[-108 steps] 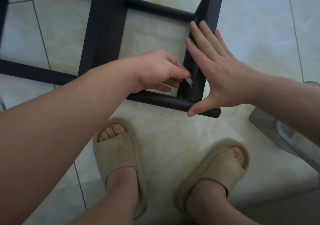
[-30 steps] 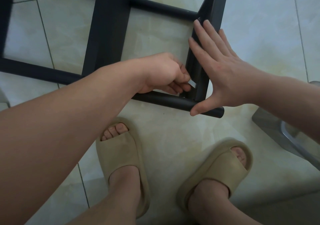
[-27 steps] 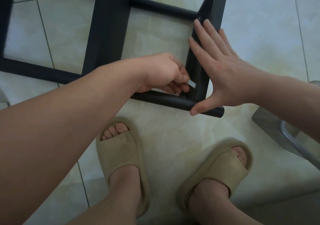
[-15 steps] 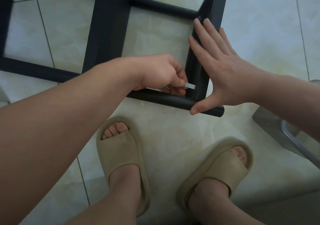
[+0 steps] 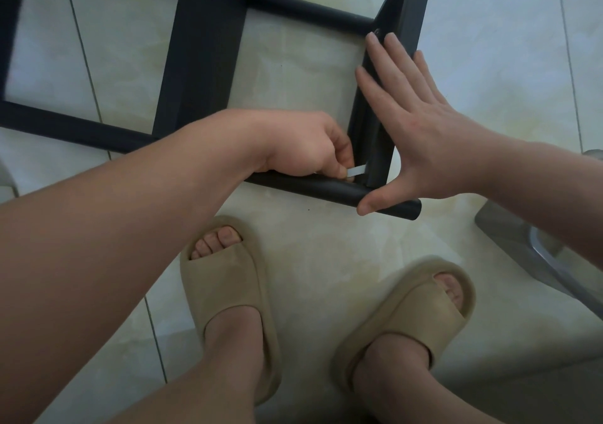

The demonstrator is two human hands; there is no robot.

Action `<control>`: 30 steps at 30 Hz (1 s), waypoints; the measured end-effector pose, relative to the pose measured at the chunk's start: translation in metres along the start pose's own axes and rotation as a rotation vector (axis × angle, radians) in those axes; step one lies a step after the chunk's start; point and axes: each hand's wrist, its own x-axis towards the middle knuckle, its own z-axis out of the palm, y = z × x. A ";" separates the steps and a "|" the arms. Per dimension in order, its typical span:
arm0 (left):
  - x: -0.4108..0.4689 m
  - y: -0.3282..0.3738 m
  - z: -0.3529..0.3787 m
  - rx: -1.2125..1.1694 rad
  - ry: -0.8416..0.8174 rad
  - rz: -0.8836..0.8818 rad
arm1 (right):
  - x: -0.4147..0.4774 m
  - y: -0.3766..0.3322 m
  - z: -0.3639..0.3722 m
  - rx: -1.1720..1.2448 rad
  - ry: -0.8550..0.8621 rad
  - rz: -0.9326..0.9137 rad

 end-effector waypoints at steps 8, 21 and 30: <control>0.002 -0.006 -0.004 0.043 0.145 0.030 | 0.000 -0.001 0.000 0.002 0.004 -0.003; 0.008 0.004 0.000 -0.266 0.156 0.010 | 0.000 0.000 0.001 0.000 0.007 -0.009; 0.015 0.005 0.006 -0.555 0.188 -0.032 | 0.001 0.000 0.001 0.008 0.010 -0.010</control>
